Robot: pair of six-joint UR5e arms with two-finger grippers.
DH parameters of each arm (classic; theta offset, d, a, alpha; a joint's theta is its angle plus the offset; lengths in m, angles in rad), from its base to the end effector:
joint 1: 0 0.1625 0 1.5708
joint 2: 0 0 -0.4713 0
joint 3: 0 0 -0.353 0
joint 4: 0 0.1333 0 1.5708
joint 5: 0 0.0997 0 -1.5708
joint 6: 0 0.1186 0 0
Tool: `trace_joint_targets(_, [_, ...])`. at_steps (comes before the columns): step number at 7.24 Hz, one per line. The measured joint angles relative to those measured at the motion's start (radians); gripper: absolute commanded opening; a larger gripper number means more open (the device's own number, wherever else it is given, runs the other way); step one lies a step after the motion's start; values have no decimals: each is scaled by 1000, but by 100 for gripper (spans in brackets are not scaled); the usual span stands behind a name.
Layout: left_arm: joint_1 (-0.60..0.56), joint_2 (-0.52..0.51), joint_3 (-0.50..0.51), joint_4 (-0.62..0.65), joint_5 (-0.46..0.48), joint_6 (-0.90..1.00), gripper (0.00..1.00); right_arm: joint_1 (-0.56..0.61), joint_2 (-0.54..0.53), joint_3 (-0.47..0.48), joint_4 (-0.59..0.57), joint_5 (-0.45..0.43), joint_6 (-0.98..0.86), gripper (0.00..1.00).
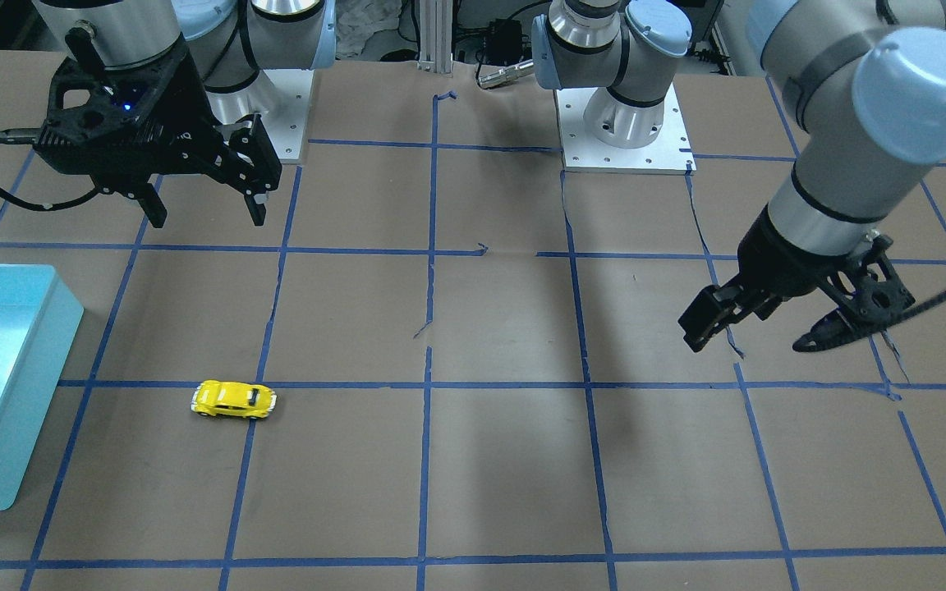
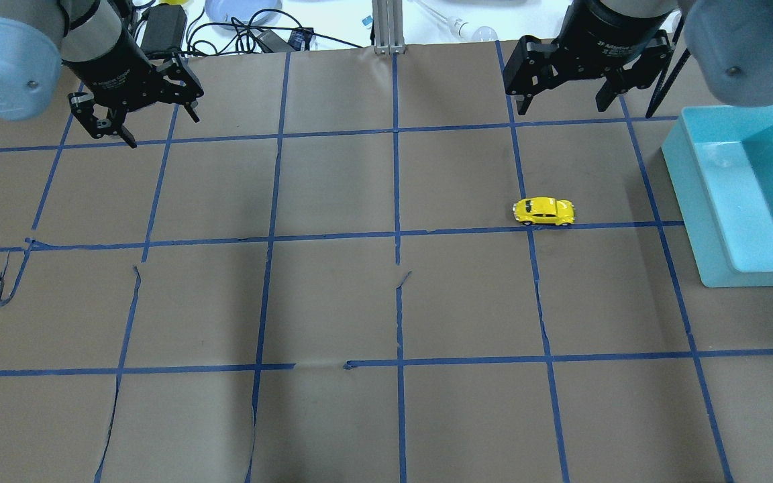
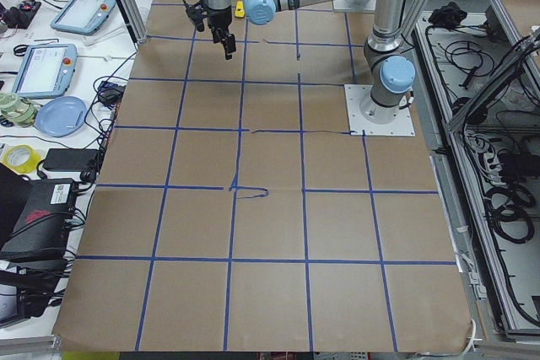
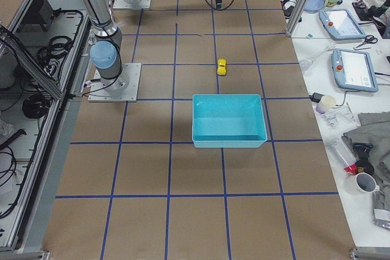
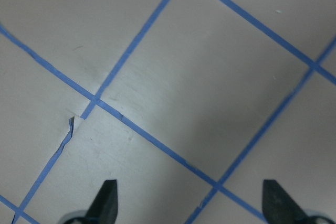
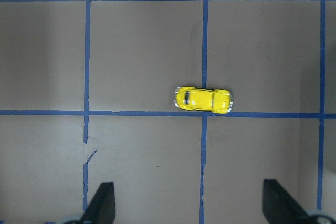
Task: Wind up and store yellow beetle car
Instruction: 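Let the released car roll forward toward the light-blue bin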
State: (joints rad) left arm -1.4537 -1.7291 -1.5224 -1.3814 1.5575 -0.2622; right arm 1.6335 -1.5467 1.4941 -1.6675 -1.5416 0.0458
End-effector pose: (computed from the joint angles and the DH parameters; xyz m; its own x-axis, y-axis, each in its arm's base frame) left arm -0.0716 -0.5461 0.4789 -0.9291 -0.3684 0.0334 -0.3699 0.9262 -0.0733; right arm 0.1666 -0.4706 0.5498 -0.9991 -0.0217 -0.0356 -0.0162 0.9890 -0.1473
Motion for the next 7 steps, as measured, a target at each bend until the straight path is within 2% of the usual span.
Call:
trace_joint_targets(1, [-5,34,-7,-27,-17,61,100,0,0,0,0,0,0,100])
trace_joint_targets(3, [-10,75,-5,-95,8,104,100,0,0,0,0,0,-1,100])
trace_joint_targets(7, [-68,108,-14,-139,33,226,100,-1,3,1,2,0,-42,100])
